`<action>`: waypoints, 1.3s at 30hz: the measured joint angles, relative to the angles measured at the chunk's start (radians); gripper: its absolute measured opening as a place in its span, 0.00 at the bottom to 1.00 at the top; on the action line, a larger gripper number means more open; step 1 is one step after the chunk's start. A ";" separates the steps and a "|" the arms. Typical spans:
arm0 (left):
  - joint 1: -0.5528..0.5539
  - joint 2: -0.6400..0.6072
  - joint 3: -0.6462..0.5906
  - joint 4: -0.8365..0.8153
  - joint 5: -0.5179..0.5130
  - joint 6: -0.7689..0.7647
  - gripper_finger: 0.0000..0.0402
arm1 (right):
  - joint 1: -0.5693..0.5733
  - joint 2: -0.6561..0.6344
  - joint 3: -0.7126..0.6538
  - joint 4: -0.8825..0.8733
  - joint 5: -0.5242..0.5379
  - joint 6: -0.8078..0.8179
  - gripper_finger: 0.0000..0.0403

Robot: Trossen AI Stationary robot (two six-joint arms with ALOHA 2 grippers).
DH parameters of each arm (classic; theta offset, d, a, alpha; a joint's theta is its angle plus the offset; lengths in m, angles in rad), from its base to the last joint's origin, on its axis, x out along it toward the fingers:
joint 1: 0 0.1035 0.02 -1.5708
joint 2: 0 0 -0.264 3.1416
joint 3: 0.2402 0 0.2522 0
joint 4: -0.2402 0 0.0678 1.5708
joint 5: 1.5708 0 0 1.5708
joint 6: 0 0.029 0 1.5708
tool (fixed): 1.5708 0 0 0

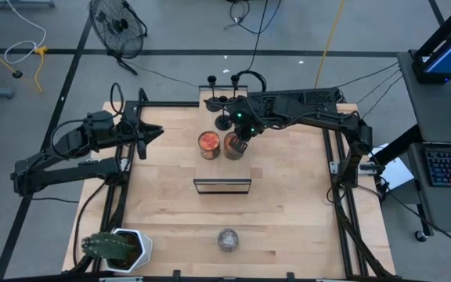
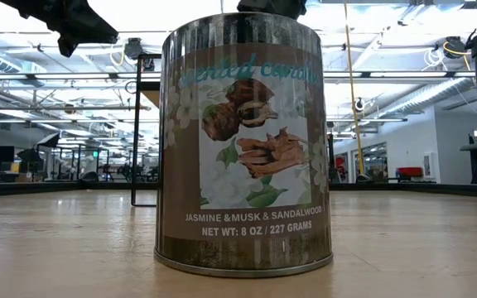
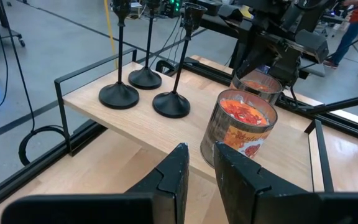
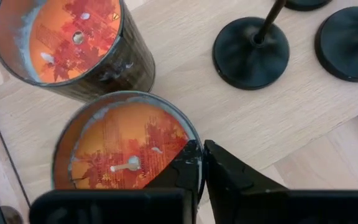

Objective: Pick & Place candle stick holders
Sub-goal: Put the orange scented candle on the shelf aligned with the other orange scented candle, then put the brown scented candle on the shelf

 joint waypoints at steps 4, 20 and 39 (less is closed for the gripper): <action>0.000 0.000 0.000 0.000 0.000 0.000 0.20 | 0.000 0.000 0.000 0.006 -0.002 -0.002 0.08; 0.000 0.000 0.000 0.000 0.000 0.000 0.20 | 0.000 -0.036 0.000 0.074 -0.001 -0.004 0.22; -0.001 0.000 0.000 -0.006 0.083 -0.011 0.20 | 0.142 -0.215 -0.066 -0.060 0.257 0.087 0.10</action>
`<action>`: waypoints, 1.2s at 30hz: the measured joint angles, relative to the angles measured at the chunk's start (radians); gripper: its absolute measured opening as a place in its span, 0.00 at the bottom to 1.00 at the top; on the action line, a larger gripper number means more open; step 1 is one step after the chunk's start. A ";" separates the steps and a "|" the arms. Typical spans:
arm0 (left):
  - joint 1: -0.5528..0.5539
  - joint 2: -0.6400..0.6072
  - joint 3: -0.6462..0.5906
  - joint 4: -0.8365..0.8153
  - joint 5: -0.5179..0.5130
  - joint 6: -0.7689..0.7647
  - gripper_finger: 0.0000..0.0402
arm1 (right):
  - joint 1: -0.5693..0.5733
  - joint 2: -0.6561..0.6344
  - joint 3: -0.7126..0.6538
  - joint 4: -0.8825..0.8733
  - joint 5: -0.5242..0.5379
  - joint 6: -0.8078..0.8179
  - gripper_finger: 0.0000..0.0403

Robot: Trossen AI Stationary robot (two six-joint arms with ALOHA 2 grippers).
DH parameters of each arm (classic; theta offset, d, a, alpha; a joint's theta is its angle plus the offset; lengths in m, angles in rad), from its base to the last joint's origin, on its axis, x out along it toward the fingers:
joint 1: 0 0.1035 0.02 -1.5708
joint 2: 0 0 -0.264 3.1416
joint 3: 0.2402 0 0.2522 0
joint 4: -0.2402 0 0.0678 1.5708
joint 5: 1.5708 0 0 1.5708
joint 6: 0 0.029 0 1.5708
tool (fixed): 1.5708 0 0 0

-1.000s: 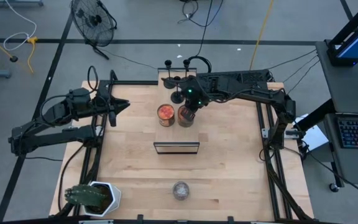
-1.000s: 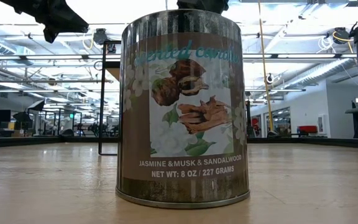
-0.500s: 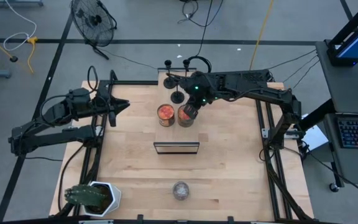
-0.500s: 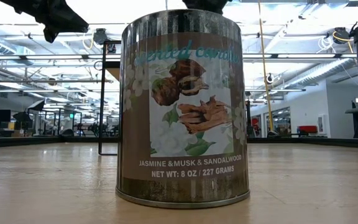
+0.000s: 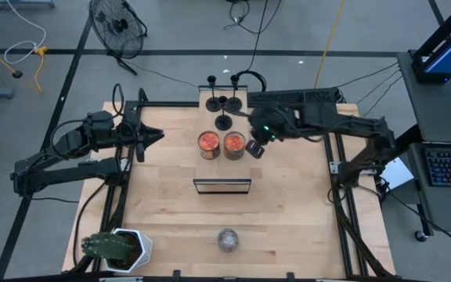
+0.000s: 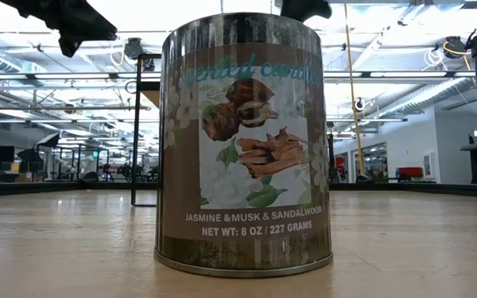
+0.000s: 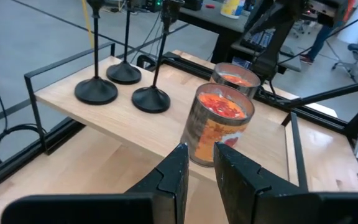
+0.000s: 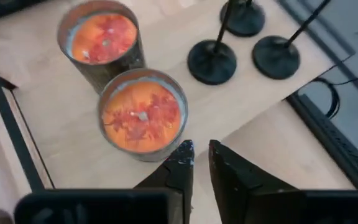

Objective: Pick & Place candle stick holders
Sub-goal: Put the brown scented candle on the shelf

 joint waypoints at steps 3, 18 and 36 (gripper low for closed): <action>0.000 0.000 0.000 0.000 0.023 -0.019 0.20 | 0.040 -0.090 -0.120 0.060 0.010 0.061 0.08; -0.108 0.042 0.000 0.003 0.050 -0.134 0.20 | 0.236 -0.516 -0.973 1.212 -0.302 0.136 0.05; -0.125 0.079 0.000 0.010 0.007 -0.154 0.20 | 0.465 -0.517 -1.121 1.330 -0.335 0.099 0.00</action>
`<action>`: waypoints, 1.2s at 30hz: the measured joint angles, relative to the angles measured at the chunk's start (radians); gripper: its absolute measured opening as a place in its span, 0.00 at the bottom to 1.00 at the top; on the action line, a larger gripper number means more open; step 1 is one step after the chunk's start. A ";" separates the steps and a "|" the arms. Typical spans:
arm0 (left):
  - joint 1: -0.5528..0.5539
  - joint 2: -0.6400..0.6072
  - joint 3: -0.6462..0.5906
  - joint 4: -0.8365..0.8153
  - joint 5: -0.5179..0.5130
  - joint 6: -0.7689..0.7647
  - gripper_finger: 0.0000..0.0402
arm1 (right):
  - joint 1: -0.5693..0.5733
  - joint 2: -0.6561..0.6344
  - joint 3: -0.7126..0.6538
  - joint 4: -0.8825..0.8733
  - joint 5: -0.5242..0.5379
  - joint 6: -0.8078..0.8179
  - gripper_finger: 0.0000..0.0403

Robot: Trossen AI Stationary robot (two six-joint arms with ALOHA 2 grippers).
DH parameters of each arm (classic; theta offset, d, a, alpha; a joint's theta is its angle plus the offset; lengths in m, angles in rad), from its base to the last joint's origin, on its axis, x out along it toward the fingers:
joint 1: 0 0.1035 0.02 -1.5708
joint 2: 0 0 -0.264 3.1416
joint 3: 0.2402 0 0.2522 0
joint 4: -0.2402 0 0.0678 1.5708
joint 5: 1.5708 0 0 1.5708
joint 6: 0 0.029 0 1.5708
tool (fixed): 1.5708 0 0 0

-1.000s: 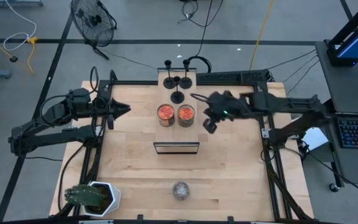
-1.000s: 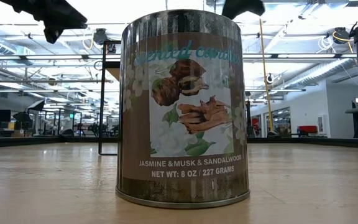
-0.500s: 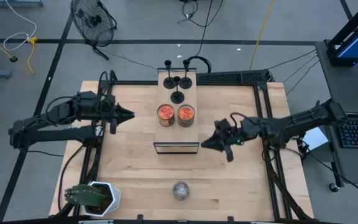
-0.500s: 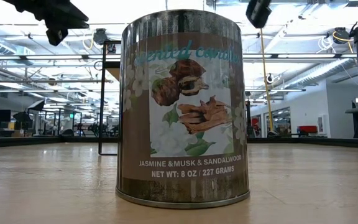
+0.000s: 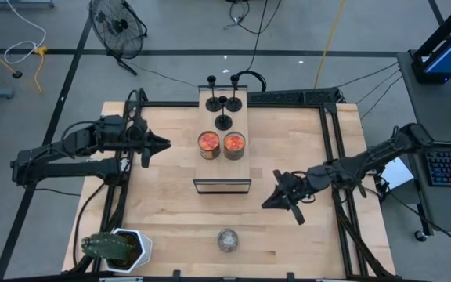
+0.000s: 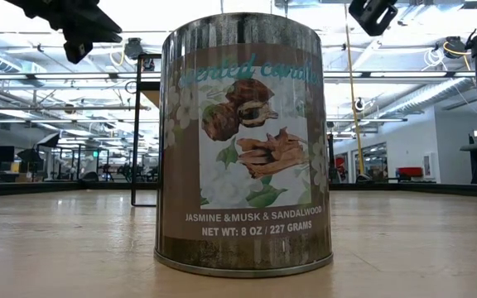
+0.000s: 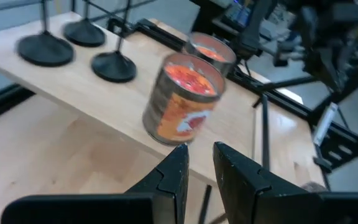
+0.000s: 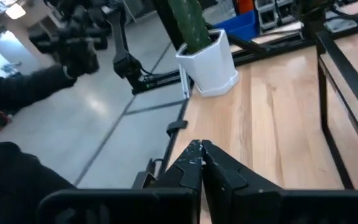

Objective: Pick & Place candle stick holders
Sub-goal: Put the brown scented candle on the shelf

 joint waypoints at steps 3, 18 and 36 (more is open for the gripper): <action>0.000 0.000 0.000 -0.003 -0.007 -0.033 0.20 | 0.025 0.020 0.055 -0.095 0.024 -0.001 0.00; -0.011 -0.287 0.001 -0.139 0.222 0.134 0.20 | 0.134 0.429 0.615 -0.693 0.185 0.163 0.00; -0.148 -0.459 -0.323 0.227 0.280 0.107 0.20 | 0.073 0.819 1.043 -0.974 0.152 0.458 0.00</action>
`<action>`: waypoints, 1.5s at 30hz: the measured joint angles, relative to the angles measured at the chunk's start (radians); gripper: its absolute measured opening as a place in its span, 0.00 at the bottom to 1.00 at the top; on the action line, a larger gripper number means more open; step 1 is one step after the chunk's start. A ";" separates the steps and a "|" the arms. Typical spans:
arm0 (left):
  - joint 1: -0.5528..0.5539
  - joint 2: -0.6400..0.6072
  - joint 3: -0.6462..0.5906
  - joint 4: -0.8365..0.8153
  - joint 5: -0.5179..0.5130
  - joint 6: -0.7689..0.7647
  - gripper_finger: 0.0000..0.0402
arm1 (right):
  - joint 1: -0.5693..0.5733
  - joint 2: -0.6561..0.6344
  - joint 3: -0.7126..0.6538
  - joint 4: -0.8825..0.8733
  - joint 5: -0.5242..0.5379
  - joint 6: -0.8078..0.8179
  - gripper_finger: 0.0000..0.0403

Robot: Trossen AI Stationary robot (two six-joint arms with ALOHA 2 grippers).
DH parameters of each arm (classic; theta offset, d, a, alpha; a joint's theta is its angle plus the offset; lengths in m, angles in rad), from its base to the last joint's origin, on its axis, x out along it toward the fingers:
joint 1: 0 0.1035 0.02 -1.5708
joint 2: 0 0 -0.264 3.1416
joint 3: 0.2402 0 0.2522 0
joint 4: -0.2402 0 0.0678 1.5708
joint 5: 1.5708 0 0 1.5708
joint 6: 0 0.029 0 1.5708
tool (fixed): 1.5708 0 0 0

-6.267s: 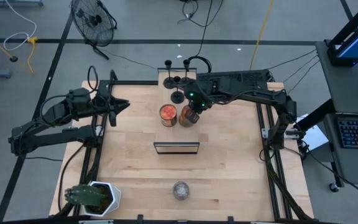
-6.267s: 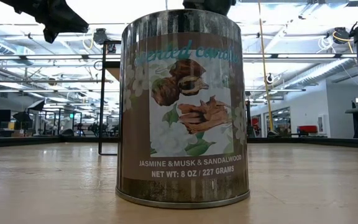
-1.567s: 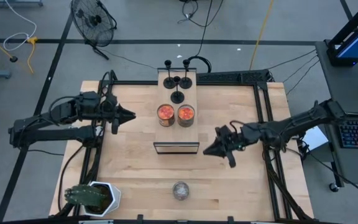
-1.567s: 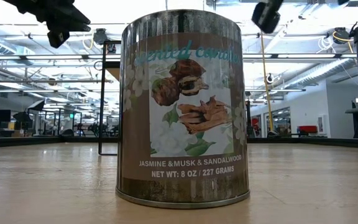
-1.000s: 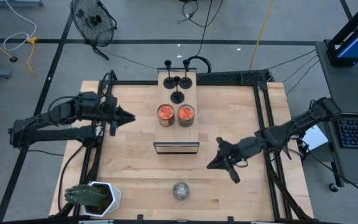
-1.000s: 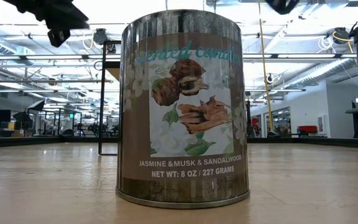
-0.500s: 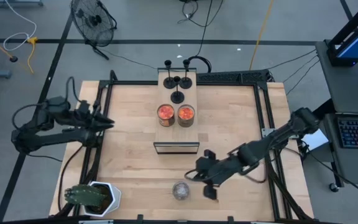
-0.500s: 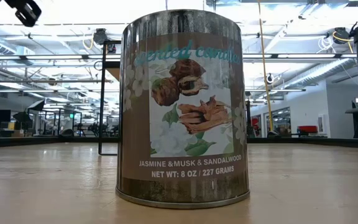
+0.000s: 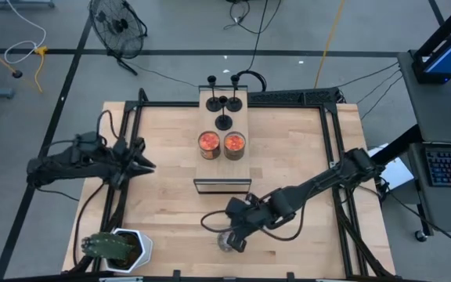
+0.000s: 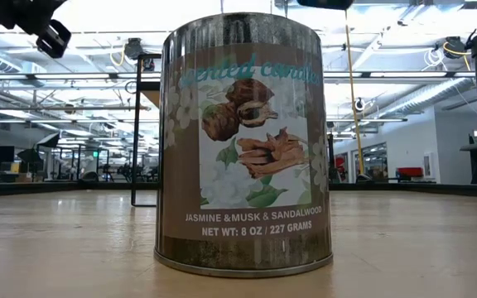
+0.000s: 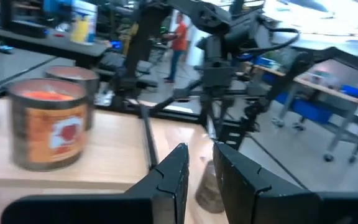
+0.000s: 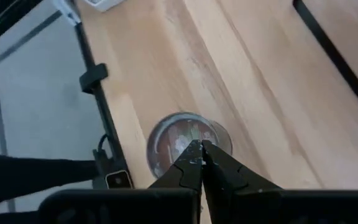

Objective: Pick & Place candle stick holders
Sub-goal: Put the brown scented candle on the shelf

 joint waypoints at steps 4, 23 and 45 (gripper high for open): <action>-0.070 0.000 -0.061 0.040 -0.016 0.032 0.20 | -0.005 0.005 0.010 -0.107 -0.006 0.119 0.00; -0.154 0.000 -0.091 -0.044 -0.138 0.090 0.20 | -0.060 0.004 -0.061 -0.042 -0.180 0.283 0.29; -0.153 0.000 -0.091 -0.050 -0.138 0.060 0.20 | -0.039 0.004 -0.233 0.210 -0.131 0.363 0.37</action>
